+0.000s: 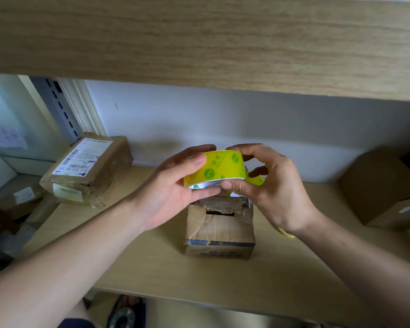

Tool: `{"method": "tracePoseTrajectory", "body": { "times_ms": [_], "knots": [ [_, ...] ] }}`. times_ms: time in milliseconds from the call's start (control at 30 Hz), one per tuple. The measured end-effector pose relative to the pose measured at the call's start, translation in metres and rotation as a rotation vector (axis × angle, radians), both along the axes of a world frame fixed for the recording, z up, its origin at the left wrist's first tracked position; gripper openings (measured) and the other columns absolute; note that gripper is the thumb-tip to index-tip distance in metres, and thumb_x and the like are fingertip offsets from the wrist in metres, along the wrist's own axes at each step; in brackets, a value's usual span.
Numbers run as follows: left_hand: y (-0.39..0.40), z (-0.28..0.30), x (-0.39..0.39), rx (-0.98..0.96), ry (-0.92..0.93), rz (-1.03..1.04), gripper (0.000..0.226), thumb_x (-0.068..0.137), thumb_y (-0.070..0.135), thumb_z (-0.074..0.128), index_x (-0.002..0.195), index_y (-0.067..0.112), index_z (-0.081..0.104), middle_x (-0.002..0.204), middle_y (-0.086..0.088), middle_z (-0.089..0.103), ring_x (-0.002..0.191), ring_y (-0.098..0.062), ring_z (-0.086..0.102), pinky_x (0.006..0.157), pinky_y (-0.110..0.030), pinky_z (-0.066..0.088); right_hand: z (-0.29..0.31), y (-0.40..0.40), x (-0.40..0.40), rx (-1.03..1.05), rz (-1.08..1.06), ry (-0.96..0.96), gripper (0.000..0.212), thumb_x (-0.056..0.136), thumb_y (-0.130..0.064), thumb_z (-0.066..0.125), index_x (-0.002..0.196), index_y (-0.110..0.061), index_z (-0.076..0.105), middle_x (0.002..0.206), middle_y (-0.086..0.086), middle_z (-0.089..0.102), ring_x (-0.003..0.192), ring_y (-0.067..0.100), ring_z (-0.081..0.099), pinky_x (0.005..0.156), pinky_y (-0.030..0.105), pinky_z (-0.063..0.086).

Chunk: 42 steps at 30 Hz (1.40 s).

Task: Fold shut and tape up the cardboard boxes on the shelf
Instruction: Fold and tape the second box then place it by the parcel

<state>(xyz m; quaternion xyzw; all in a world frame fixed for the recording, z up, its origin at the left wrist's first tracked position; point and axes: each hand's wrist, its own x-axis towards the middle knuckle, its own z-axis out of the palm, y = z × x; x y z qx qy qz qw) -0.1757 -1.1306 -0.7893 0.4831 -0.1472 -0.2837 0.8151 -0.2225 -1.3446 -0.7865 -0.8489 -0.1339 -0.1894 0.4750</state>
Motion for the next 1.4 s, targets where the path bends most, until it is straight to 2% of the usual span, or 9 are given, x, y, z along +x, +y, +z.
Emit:
{"method": "tracePoseTrajectory", "body": {
  "times_ms": [67, 133, 233, 333, 600, 733, 900, 1200, 1400],
  "knots": [
    [0.002, 0.000, 0.002, -0.024, 0.014, -0.046, 0.091, 0.072, 0.034, 0.091, 0.147, 0.003, 0.049, 0.146, -0.024, 0.055, 0.134, -0.043, 0.056, 0.109, -0.054, 0.048, -0.001, -0.003, 0.001, 0.033, 0.042, 0.061, 0.044, 0.077, -0.034, 0.087, 0.117, -0.031, 0.070, 0.109, -0.017, 0.072, 0.106, 0.013, 0.067, 0.086, 0.040, 0.057],
    [0.003, 0.000, 0.003, -0.017, 0.022, -0.070, 0.082, 0.079, 0.035, 0.085, 0.147, 0.004, 0.049, 0.146, -0.022, 0.056, 0.134, -0.040, 0.056, 0.110, -0.053, 0.047, 0.000, -0.005, 0.001, 0.033, 0.042, 0.053, 0.045, 0.074, -0.038, 0.086, 0.115, -0.031, 0.070, 0.108, -0.017, 0.073, 0.103, 0.013, 0.069, 0.086, 0.042, 0.057],
    [0.004, 0.003, 0.004, 0.061, -0.030, -0.021, 0.053, 0.097, 0.031, 0.058, 0.143, 0.005, 0.054, 0.141, -0.018, 0.062, 0.131, -0.035, 0.060, 0.109, -0.049, 0.049, 0.003, -0.006, 0.000, -0.002, 0.008, -0.012, 0.051, 0.067, -0.045, 0.086, 0.114, -0.034, 0.070, 0.108, -0.018, 0.070, 0.104, 0.005, 0.065, 0.084, 0.028, 0.055],
    [0.005, 0.003, 0.005, 0.147, -0.043, 0.103, 0.046, 0.094, 0.026, 0.055, 0.135, 0.006, 0.060, 0.132, -0.017, 0.068, 0.122, -0.034, 0.067, 0.107, -0.052, 0.050, 0.003, -0.005, 0.000, -0.040, 0.002, -0.056, 0.055, 0.064, -0.050, 0.085, 0.114, -0.034, 0.071, 0.107, -0.014, 0.065, 0.103, 0.003, 0.061, 0.081, 0.013, 0.047],
    [-0.005, 0.004, -0.005, 0.331, -0.184, 0.141, 0.057, 0.086, 0.039, 0.074, 0.133, 0.010, 0.061, 0.133, -0.012, 0.067, 0.123, -0.027, 0.066, 0.107, -0.055, 0.050, 0.002, 0.002, 0.001, -0.128, -0.011, -0.107, 0.058, 0.066, -0.045, 0.089, 0.120, -0.028, 0.074, 0.102, -0.012, 0.061, 0.101, 0.012, 0.059, 0.081, 0.013, 0.044],
    [-0.007, 0.005, -0.003, 0.215, -0.154, 0.113, 0.062, 0.088, 0.029, 0.073, 0.139, 0.001, 0.053, 0.140, -0.023, 0.060, 0.126, -0.036, 0.064, 0.106, -0.052, 0.052, 0.003, 0.003, 0.001, -0.073, 0.007, -0.095, 0.057, 0.071, -0.043, 0.088, 0.123, -0.029, 0.070, 0.113, -0.015, 0.064, 0.109, 0.009, 0.061, 0.084, 0.018, 0.049],
    [0.001, 0.007, 0.002, 0.122, -0.127, -0.024, 0.055, 0.098, 0.030, 0.060, 0.147, 0.008, 0.048, 0.147, -0.014, 0.058, 0.135, -0.035, 0.056, 0.113, -0.056, 0.043, 0.003, -0.007, 0.000, -0.012, -0.006, -0.041, 0.050, 0.077, -0.031, 0.088, 0.122, -0.032, 0.066, 0.117, -0.018, 0.069, 0.112, 0.005, 0.066, 0.094, 0.034, 0.057],
    [-0.004, 0.007, -0.002, 0.251, -0.127, 0.165, 0.057, 0.089, 0.032, 0.056, 0.141, 0.009, 0.055, 0.136, -0.009, 0.068, 0.123, -0.030, 0.066, 0.112, -0.059, 0.043, 0.002, -0.007, 0.002, -0.047, -0.048, -0.060, 0.061, 0.068, -0.046, 0.085, 0.124, -0.025, 0.072, 0.110, -0.013, 0.068, 0.107, 0.008, 0.062, 0.081, 0.024, 0.052],
    [-0.005, 0.006, -0.003, 0.288, -0.180, 0.114, 0.057, 0.095, 0.045, 0.058, 0.141, 0.011, 0.053, 0.135, -0.009, 0.068, 0.125, -0.029, 0.065, 0.112, -0.059, 0.042, 0.004, -0.005, 0.003, -0.070, -0.001, -0.064, 0.060, 0.066, -0.046, 0.087, 0.121, -0.027, 0.073, 0.106, -0.009, 0.068, 0.104, 0.013, 0.061, 0.080, 0.022, 0.049]
  ]
}}
